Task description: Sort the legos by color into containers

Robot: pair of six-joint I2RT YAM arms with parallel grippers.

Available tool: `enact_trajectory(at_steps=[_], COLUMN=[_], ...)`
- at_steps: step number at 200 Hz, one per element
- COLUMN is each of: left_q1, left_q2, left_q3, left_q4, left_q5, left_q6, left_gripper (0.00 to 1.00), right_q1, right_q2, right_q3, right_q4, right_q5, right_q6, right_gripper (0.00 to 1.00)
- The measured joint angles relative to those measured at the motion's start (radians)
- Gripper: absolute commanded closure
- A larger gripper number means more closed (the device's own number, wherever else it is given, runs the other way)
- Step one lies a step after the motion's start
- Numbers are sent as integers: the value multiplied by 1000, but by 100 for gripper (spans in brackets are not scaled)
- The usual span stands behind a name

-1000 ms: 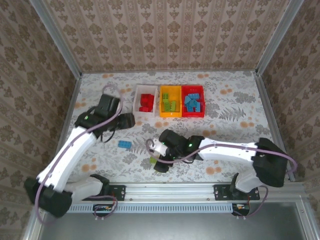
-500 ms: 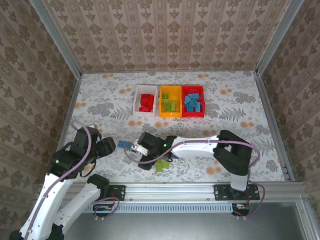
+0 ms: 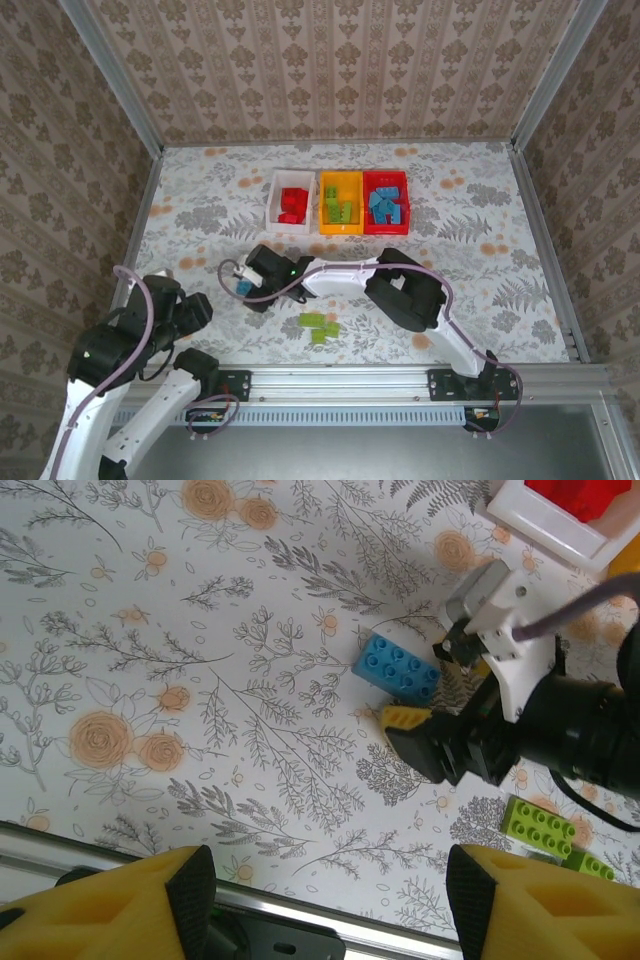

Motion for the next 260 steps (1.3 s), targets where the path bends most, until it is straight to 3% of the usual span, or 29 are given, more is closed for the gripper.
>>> enact_trajectory(at_steps=[65, 124, 161, 180, 212, 234, 260], left_q1=[0, 0, 0, 0, -45, -129, -197], left_q2=[0, 16, 92, 177, 422, 645, 848], left_q3=[14, 18, 18, 18, 48, 147, 246], left_q4=[-27, -26, 71, 186, 409, 543, 669], left_q5=[-4, -3, 35, 92, 183, 220, 261], left_q6=[0, 7, 59, 104, 189, 263, 325], left_gripper=[35, 36, 36, 35, 35, 34, 34], right_q1=[0, -1, -36, -113, -350, -490, -601], right_q2=[58, 27, -224, -429, -700, -727, -637], right_q3=[83, 62, -117, -224, -368, -397, -349], right_q4=[-8, -26, -26, -15, 5, -17, -108], right_q5=[-2, 19, 66, 90, 122, 136, 137], right_q6=[3, 18, 35, 79, 180, 261, 373], right_gripper=[67, 75, 74, 74, 74, 74, 74])
